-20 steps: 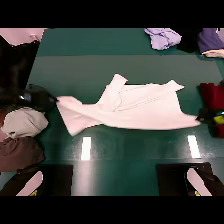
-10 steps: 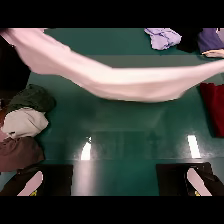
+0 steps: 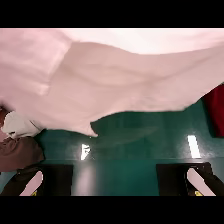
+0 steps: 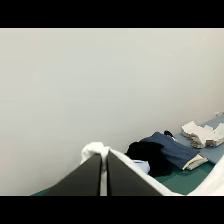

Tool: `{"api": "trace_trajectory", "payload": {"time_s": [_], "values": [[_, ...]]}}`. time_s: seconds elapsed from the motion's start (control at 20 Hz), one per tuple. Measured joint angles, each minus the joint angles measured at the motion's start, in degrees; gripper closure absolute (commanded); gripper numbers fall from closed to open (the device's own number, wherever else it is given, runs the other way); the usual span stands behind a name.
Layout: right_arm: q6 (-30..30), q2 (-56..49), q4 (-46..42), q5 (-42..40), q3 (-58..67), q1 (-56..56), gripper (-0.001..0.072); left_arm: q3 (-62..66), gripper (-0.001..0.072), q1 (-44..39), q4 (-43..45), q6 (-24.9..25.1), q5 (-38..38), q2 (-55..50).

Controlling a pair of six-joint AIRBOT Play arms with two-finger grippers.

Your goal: Fold the shirts.

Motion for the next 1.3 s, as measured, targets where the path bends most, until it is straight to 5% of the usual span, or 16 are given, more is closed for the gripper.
{"api": "trace_trajectory", "payload": {"time_s": [0.3, 0.75, 1.3], "values": [[4.3, -0.8, -6.2, 4.8, -6.0, 0.0, 0.0700, -7.3, 0.0680, 0.0, 12.0, -3.5, -3.7, 0.7], [8.4, -25.7, -8.4, 19.4, -3.8, 1.3, 0.0700, -39.3, 0.0679, 0.0, 16.0, -2.6, -0.4, -11.8], [8.8, -50.5, -10.4, 2.8, -3.7, 12.3, 0.0700, -43.5, 0.0679, 0.0, 4.9, 9.8, 16.5, -34.9]]}}
